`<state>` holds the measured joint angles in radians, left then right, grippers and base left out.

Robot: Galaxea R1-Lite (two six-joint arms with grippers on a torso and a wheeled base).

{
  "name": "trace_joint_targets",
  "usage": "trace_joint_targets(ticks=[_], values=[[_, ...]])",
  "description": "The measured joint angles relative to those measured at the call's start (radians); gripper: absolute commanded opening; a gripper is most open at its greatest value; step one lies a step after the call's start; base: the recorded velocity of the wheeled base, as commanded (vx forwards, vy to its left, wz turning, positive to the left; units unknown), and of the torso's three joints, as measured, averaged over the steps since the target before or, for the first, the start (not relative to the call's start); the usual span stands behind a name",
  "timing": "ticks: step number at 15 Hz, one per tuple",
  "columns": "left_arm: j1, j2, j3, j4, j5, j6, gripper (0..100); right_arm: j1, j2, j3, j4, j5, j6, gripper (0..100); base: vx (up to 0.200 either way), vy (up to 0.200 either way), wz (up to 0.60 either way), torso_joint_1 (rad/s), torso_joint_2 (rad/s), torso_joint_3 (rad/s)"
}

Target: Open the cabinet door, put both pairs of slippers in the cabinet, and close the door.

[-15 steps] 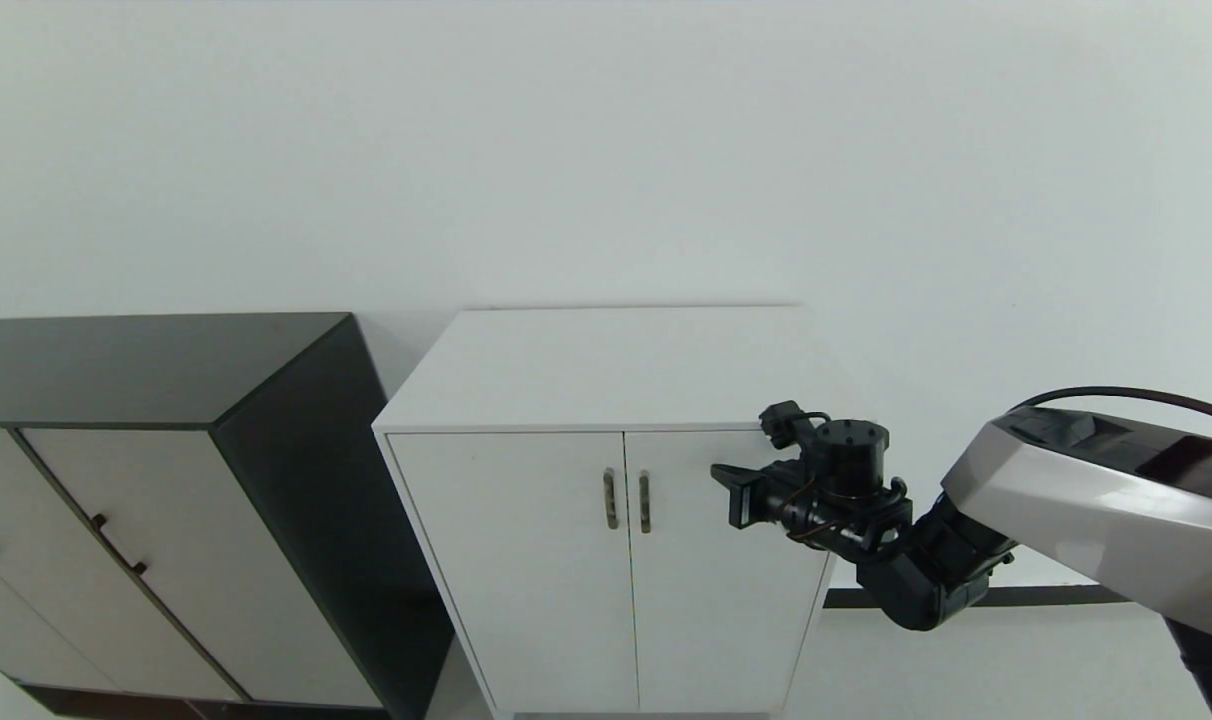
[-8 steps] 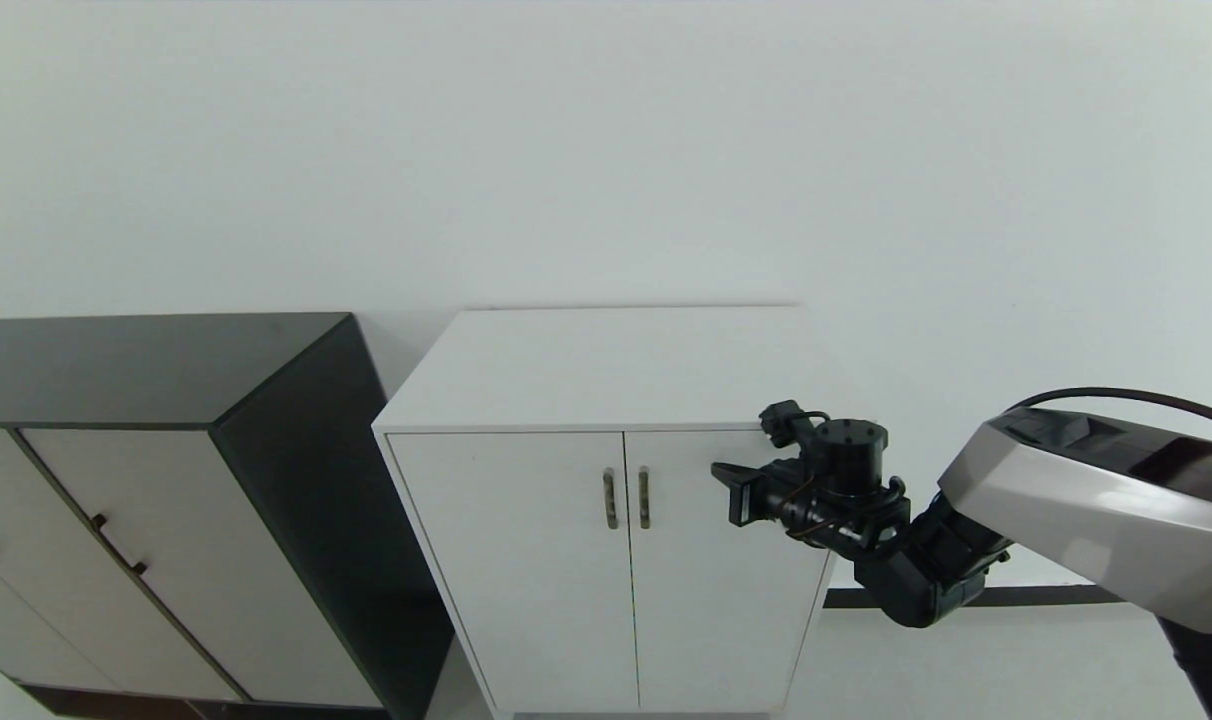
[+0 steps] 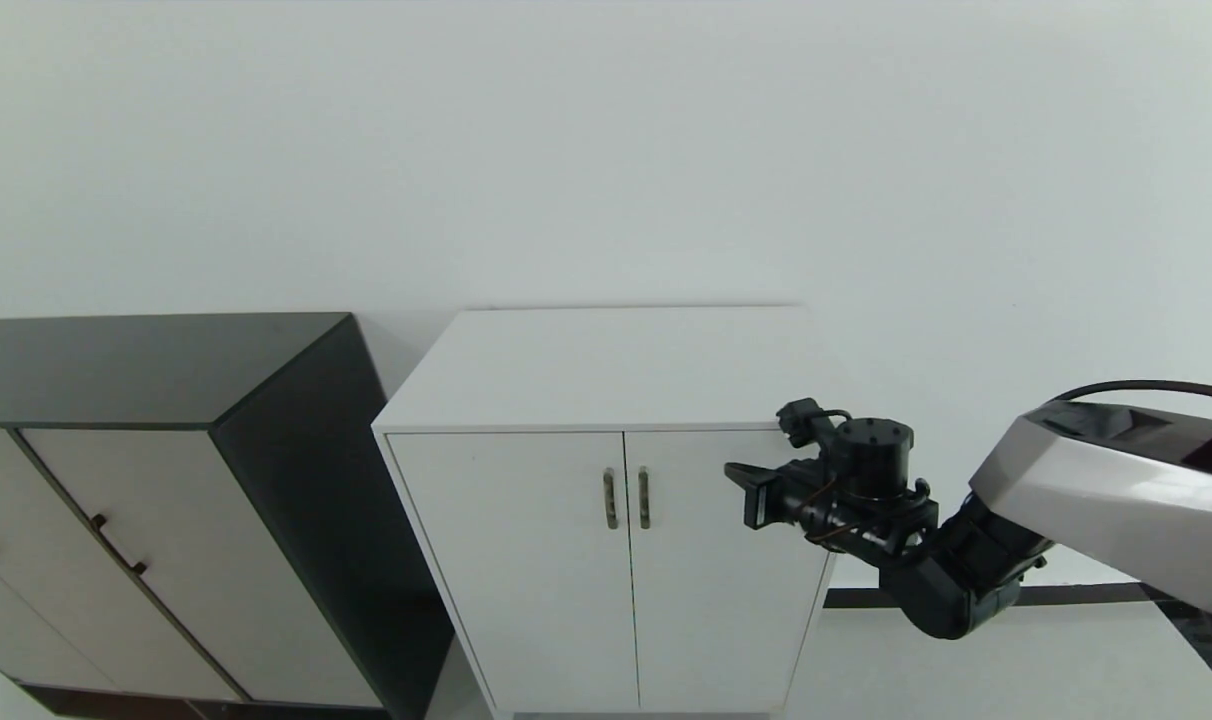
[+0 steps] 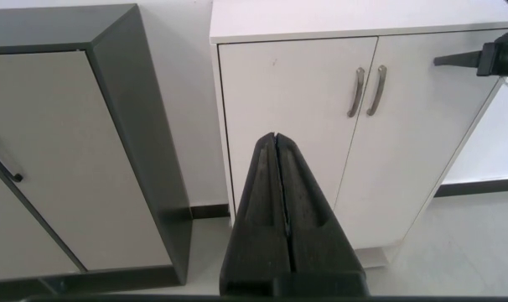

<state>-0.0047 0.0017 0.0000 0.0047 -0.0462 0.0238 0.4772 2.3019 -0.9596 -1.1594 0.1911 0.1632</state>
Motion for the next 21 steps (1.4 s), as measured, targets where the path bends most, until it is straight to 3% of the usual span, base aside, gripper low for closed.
trace_joint_targets(ticks=[4, 8, 11, 15, 18, 21], values=[[0.000, 0.000, 0.000, 0.000, -0.001, 0.005, 0, 0.000, -0.156, 0.235, -0.094, -0.007, -0.008, 0, 0.000, 0.000, 0.00, 0.000, 0.00, 0.000], [0.000, 0.000, 0.000, 0.000, -0.001, 0.004, 0, -0.041, -0.345, 0.467, -0.133, -0.139, -0.021, 0, 0.000, 0.000, 0.00, 0.000, 0.00, 0.000], [0.000, 0.000, 0.000, 0.000, -0.001, 0.004, 0, -0.155, -0.487, 0.642, -0.139, -0.255, -0.076, 0, 0.000, 0.000, 0.00, 0.000, 0.00, 0.000], [0.000, 0.000, 0.000, 0.000, -0.002, 0.005, 0, -0.302, -0.649, 0.880, -0.128, -0.288, -0.109, 0, 0.000, 0.000, 0.00, 0.000, 0.00, 0.000], [0.000, 0.000, 0.000, 0.000, -0.001, 0.004, 0, -0.409, -0.808, 0.950, 0.036, -0.300, -0.121, 0, 0.000, 0.000, 0.00, 0.000, 0.00, 0.000], [0.000, 0.000, 0.000, 0.000, -0.001, 0.004, 0, -0.463, -1.033, 0.958, 0.307, -0.290, -0.130, 0, 0.000, 0.000, 0.00, 0.000, 0.00, 0.000]])
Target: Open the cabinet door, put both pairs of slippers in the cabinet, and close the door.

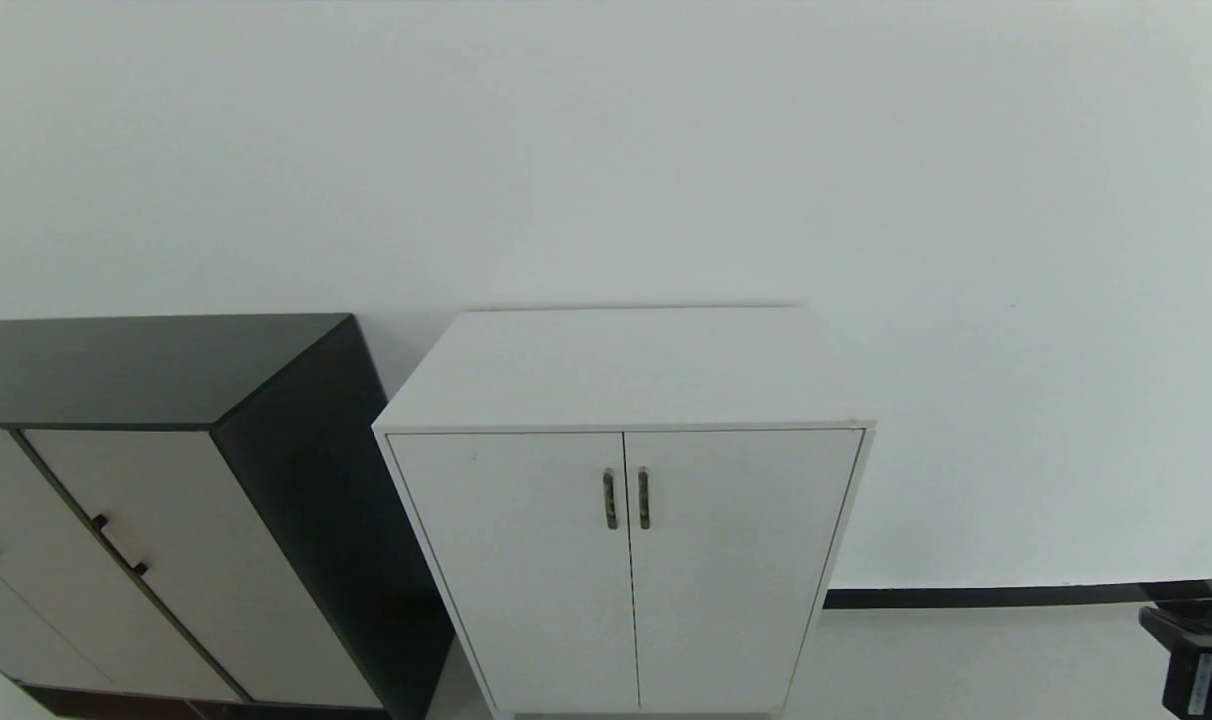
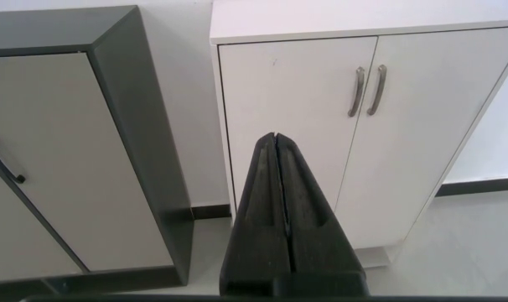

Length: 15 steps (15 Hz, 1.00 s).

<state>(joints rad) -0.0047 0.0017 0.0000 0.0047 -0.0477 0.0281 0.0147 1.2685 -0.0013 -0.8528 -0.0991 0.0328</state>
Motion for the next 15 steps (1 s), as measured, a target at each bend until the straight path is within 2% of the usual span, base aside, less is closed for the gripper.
trace_joint_targets(ticks=[7, 10, 15], values=[[0.000, 0.000, 0.000, 0.000, 0.000, 0.000, 0, -0.023, -0.602, 0.001, 0.664, 0.085, -0.004, 0, 0.000, 0.000, 0.00, 0.000, 0.00, 0.000], [0.000, 0.000, 0.000, 0.000, 0.000, 0.000, 0, 0.013, -0.759, 0.001, 0.799, 0.114, -0.004, 0, 0.000, 0.000, 0.00, 0.000, 0.00, 0.000], [0.001, 0.000, 0.000, 0.000, 0.000, 0.000, 0, 0.073, -0.853, 0.000, 0.819, 0.117, -0.004, 0, 0.000, 0.000, 0.00, 0.000, 0.00, 0.000]])
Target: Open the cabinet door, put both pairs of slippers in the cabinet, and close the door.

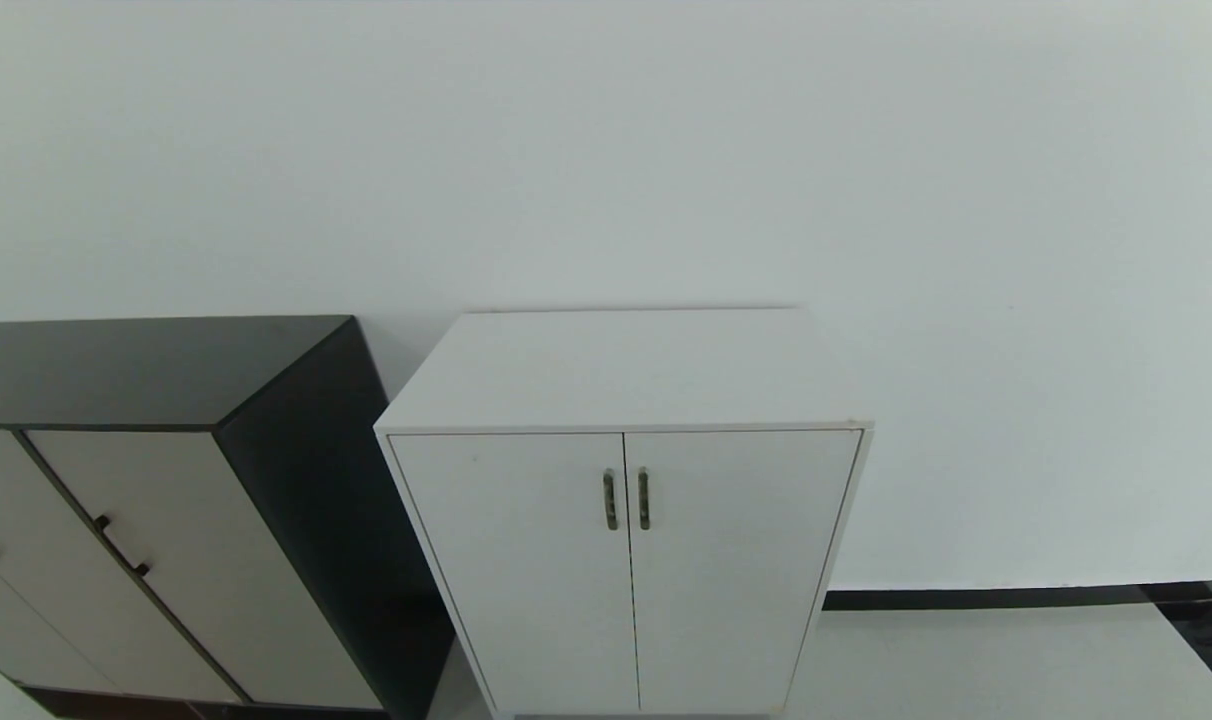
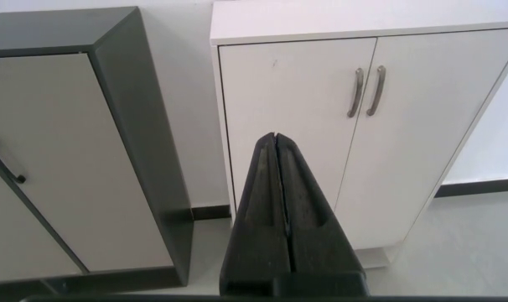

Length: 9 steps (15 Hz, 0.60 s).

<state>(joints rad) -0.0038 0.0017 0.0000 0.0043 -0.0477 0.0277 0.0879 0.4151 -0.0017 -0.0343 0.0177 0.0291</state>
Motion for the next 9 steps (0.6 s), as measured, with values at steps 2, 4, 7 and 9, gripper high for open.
trace_joint_targets(ticks=[2, 4, 7, 9], values=[[-0.001, 0.000, 0.000, 0.000, 0.000, 0.000, 0, 0.051, -0.008, -0.001, 0.004, -0.005, -0.001, 0, 0.000, 0.000, 0.00, 0.000, 0.00, 0.000], [-0.001, 0.000, 0.000, 0.000, 0.000, -0.001, 0, 0.093, -0.022, 0.000, 0.041, -0.015, -0.045, 0, 0.000, 0.000, 0.00, 0.000, 0.00, 0.000], [-0.001, 0.000, 0.000, 0.000, 0.000, -0.003, 0, 0.104, -0.029, 0.001, 0.036, -0.018, -0.051, 0, 0.000, 0.000, 0.00, 0.000, 0.00, 0.000], [-0.001, 0.000, 0.000, 0.000, 0.000, -0.003, 0, 0.069, -0.049, 0.002, 0.035, -0.018, -0.047, 0, 0.000, 0.000, 0.00, 0.000, 0.00, 0.000]])
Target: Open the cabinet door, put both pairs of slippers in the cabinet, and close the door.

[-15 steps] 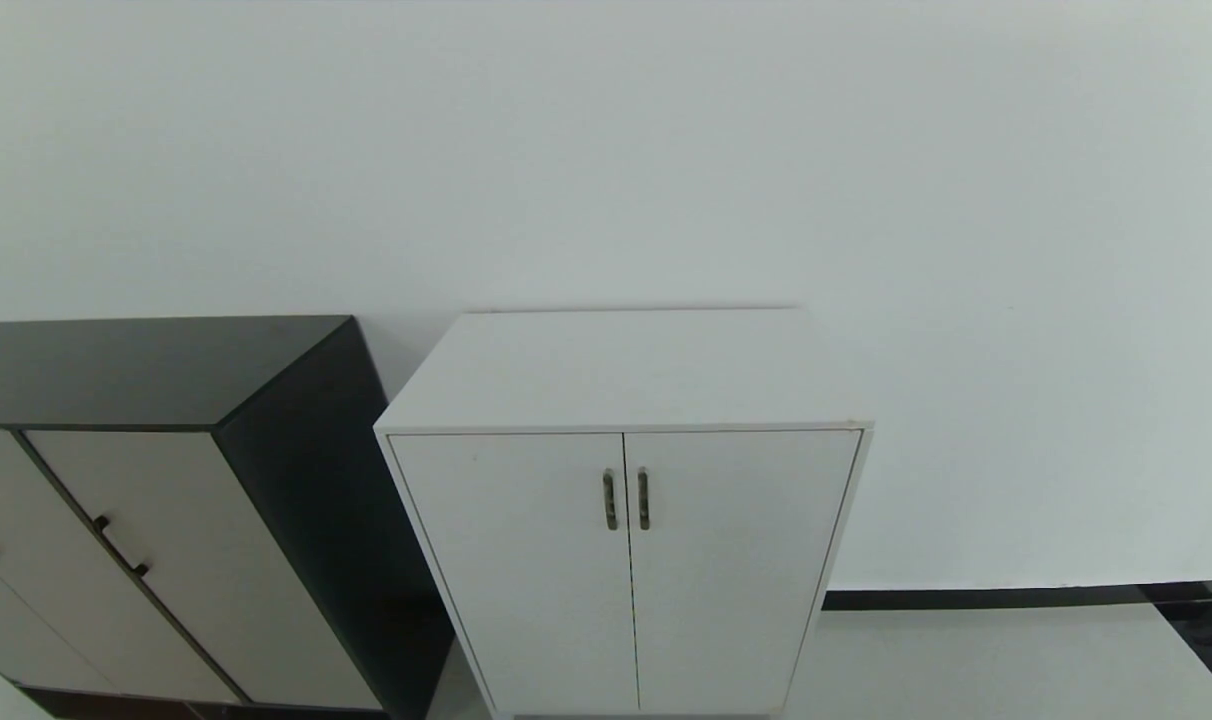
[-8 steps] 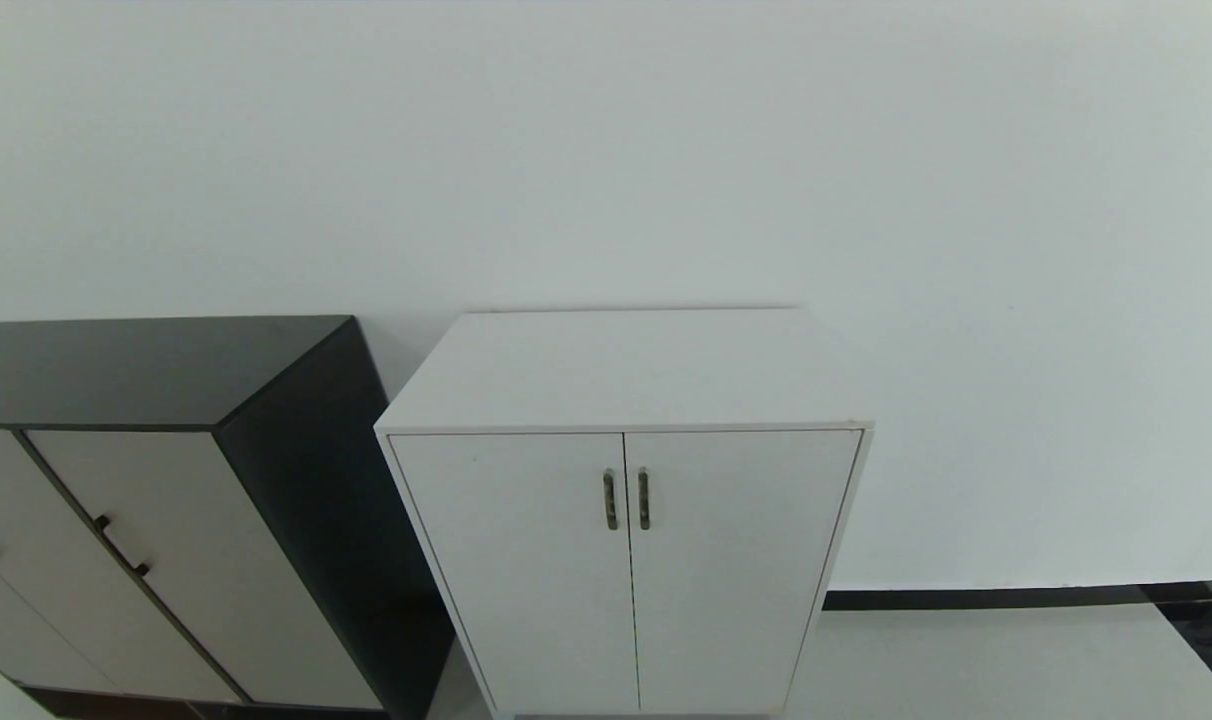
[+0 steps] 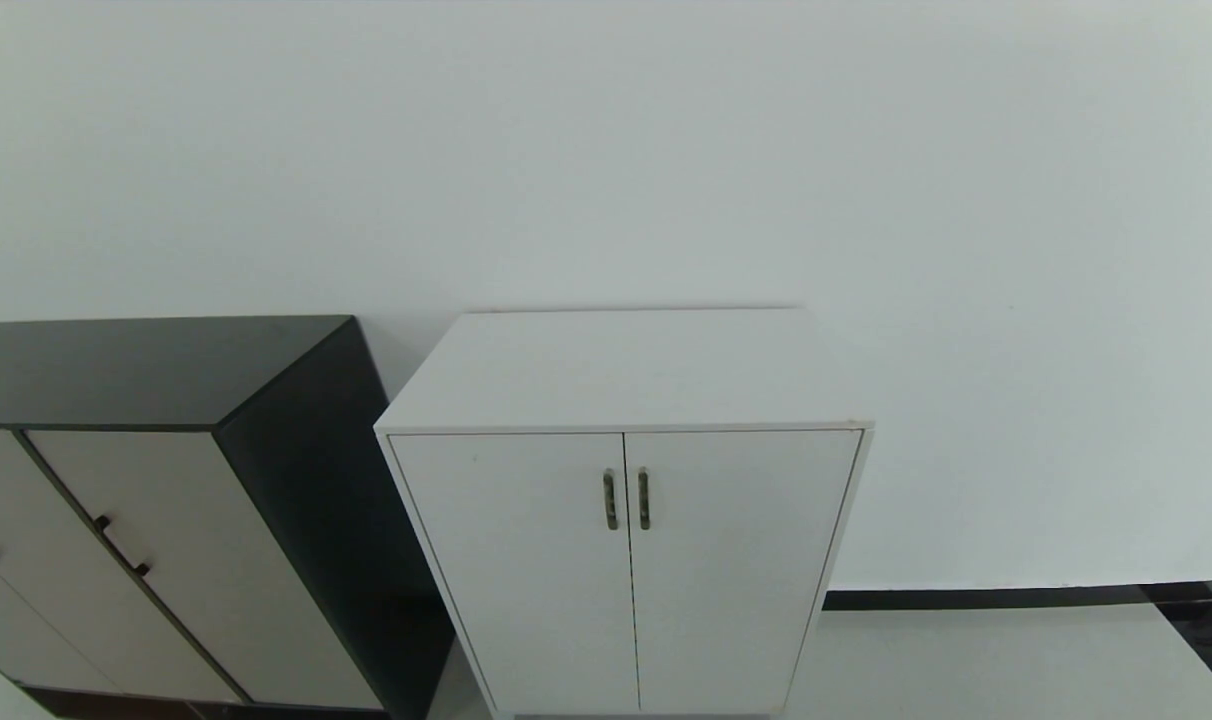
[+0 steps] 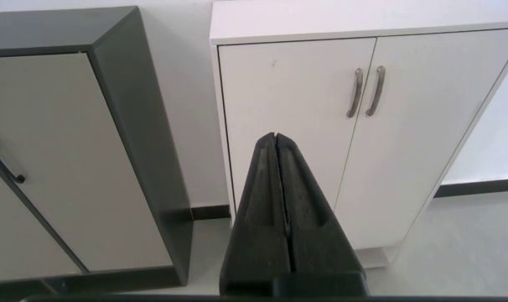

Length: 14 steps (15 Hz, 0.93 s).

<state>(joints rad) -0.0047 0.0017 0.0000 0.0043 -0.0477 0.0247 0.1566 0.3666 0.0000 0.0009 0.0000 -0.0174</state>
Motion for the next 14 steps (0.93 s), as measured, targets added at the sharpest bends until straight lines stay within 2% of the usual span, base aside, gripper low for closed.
trace_joint_targets(ticks=[4, 9, 14], values=[[0.000, 0.000, 0.000, 0.000, 0.000, -0.001, 0, -0.059, -0.088, 0.000, -0.001, 0.000, 0.001, 0, 0.000, 0.000, 0.00, 0.000, 0.00, 0.000], [0.000, 0.000, 0.000, 0.000, 0.000, -0.001, 0, -0.078, -0.237, 0.000, -0.001, -0.021, 0.014, 0, 0.000, 0.000, 0.00, 0.000, 0.00, 0.000], [0.000, 0.000, 0.000, 0.000, 0.001, -0.001, 0, -0.081, -0.271, 0.000, 0.000, 0.007, 0.010, 0, 0.000, 0.000, 0.00, 0.000, 0.00, 0.000]])
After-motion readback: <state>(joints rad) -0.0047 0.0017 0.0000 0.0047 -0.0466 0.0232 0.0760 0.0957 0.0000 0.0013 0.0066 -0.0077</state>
